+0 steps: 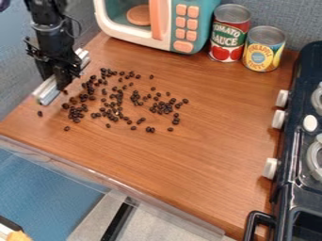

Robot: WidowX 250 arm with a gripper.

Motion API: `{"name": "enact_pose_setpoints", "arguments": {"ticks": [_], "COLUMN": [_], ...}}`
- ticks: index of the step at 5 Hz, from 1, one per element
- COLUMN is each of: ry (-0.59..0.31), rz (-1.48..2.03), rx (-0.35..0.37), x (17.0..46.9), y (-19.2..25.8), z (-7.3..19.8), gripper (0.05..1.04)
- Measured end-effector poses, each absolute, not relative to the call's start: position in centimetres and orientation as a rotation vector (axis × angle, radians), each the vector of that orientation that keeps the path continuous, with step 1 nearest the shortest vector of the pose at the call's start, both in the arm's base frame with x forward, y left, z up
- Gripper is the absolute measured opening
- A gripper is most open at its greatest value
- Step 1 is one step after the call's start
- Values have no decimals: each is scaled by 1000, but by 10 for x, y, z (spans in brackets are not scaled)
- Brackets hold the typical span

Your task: Sweep into pile

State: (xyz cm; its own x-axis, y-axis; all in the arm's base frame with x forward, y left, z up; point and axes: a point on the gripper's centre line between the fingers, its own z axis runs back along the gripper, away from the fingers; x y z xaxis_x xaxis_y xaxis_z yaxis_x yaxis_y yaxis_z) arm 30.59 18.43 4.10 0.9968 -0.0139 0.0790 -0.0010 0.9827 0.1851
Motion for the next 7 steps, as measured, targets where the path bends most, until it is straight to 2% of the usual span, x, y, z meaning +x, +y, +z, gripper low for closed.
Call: {"name": "enact_pose_setpoints", "arguments": {"ticks": [2, 5, 7], "ry": [-38, 3, 19], "rz": [114, 89, 59], "rx": [235, 302, 354], "x": [308, 307, 308], "y": [203, 210, 209], "z": [29, 30, 21], "gripper": [381, 381, 381]}}
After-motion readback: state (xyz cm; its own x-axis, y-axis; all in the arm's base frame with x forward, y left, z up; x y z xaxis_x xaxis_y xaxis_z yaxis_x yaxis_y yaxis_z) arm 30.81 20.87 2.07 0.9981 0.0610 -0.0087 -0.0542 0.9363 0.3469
